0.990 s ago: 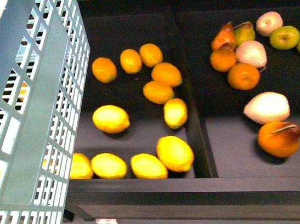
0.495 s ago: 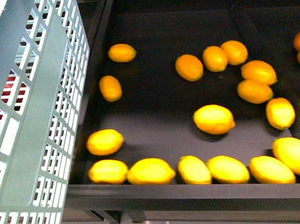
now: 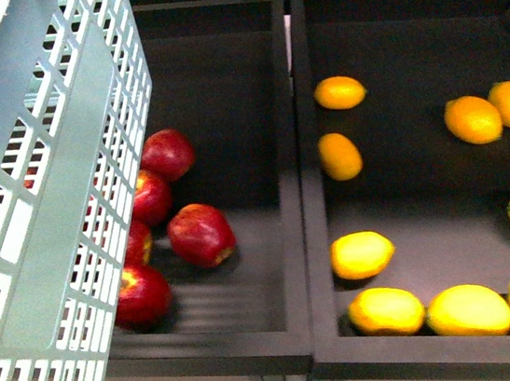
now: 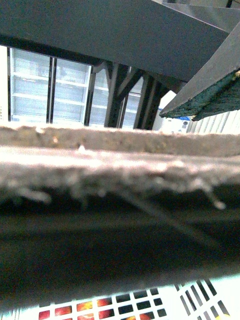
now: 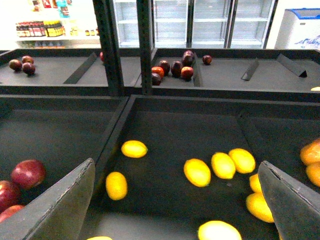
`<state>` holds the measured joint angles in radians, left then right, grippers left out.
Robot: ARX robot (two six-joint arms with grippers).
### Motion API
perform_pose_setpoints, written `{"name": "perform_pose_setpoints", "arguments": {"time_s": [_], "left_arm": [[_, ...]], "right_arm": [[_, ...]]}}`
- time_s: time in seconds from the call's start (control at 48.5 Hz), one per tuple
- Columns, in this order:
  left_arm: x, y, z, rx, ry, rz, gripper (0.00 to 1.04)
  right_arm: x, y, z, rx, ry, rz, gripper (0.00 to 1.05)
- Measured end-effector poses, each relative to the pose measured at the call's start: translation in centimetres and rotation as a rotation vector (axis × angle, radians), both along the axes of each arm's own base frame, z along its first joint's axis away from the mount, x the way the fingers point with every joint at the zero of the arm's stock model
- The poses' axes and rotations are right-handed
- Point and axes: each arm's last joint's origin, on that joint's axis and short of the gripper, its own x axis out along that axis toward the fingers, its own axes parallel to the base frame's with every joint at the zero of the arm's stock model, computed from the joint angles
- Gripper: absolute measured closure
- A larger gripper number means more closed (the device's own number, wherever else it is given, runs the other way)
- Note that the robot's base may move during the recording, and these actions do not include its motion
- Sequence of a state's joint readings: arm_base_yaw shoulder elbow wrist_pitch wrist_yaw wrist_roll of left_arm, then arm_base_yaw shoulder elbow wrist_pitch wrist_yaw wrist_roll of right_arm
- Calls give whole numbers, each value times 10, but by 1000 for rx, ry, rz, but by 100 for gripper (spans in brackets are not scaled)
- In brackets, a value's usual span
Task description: Pick lemon and mango into basket
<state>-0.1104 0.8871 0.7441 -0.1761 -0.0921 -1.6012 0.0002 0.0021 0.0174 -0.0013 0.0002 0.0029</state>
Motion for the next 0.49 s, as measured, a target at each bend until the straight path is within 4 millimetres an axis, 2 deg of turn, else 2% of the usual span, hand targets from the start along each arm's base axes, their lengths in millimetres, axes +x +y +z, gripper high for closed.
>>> {"name": "perform_pose_setpoints", "arguments": {"time_s": [0.495], "left_arm": [[0, 2, 0, 18, -2, 14, 75]], "right_arm": [[0, 0, 0, 0, 2, 3, 9]]}}
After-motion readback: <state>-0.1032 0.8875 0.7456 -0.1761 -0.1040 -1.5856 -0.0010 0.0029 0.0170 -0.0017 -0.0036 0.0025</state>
